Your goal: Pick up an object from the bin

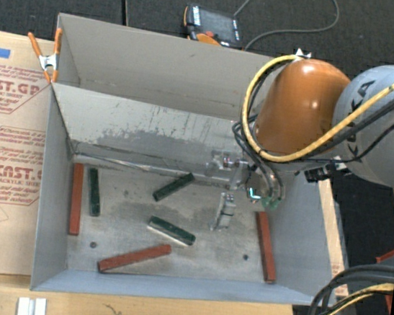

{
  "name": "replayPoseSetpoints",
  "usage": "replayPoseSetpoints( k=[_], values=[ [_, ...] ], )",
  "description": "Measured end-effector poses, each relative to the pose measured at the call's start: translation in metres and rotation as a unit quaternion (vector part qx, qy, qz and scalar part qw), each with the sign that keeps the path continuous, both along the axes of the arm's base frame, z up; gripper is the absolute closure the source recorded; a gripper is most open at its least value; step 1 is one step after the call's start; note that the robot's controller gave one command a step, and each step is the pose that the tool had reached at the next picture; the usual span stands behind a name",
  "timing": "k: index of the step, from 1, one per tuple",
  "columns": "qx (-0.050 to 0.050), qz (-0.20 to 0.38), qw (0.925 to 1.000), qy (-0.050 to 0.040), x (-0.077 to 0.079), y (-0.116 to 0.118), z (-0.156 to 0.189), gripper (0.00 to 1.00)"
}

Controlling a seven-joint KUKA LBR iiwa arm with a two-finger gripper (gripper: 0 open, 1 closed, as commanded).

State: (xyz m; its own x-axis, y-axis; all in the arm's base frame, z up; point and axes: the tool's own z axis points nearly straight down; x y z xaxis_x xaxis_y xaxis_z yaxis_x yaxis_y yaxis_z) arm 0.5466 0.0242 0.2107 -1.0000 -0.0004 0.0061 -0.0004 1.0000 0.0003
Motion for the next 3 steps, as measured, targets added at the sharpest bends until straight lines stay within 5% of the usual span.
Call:
replayPoseSetpoints(
  k=[1, 2, 3],
  values=[
    [0.000, -0.016, 0.9999, 0.0011, -0.031, 0.014, -0.146, 0.00],
    [0.000, -0.016, 0.9999, -0.0034, -0.028, 0.014, -0.140, 1.00],
    [0.000, -0.043, 0.9990, -0.0073, -0.046, 0.001, 0.016, 1.00]
  ],
)
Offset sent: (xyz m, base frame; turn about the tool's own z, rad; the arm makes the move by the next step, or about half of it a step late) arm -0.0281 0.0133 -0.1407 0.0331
